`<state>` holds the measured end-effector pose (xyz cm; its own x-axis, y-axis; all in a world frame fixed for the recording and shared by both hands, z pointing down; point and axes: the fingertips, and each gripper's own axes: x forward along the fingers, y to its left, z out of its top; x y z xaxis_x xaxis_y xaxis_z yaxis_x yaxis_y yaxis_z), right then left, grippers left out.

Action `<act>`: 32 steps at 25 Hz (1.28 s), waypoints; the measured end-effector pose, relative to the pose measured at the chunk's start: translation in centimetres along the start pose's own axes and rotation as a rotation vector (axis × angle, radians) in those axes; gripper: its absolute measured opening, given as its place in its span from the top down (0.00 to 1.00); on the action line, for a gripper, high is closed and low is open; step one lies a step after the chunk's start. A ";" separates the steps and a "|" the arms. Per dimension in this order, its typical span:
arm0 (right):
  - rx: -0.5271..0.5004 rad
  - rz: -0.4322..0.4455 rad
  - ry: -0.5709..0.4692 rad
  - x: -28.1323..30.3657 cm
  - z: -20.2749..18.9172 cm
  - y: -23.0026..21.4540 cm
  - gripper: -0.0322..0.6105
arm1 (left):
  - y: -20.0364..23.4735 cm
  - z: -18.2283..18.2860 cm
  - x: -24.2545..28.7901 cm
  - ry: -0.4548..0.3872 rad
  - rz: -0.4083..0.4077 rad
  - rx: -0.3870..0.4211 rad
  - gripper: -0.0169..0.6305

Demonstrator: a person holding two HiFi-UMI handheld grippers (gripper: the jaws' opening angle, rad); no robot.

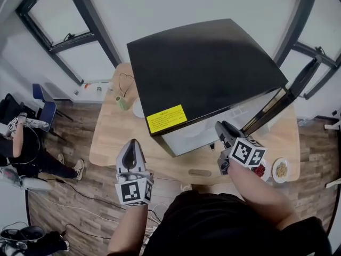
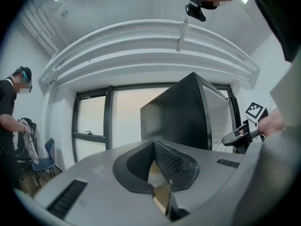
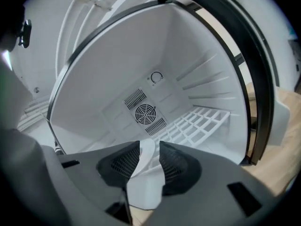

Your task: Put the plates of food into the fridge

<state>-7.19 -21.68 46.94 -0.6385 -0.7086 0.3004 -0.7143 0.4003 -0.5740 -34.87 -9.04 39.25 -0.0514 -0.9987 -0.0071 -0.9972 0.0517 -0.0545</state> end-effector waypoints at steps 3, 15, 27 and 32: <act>0.034 0.056 -0.051 -2.2 0.7 -0.3 0.73 | -1.4 1.4 -0.9 -0.015 0.015 0.015 0.97; 0.200 -0.049 -0.181 -17.4 0.0 -13.2 0.76 | -15.1 2.6 -3.3 0.002 -0.092 0.008 0.97; 0.426 -0.275 -0.200 -30.9 -9.3 -27.6 0.76 | -25.4 2.7 -5.3 0.018 -0.209 0.139 0.97; 0.502 -0.297 -0.164 -31.7 -14.5 -29.6 0.76 | -27.4 2.4 -6.3 0.042 -0.239 0.185 0.97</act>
<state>30.03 -2.64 65.47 -0.3519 -0.8442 0.4044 -0.6075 -0.1227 -0.7848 -7.10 -4.14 38.39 0.1772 -0.9818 0.0686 -0.9546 -0.1884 -0.2309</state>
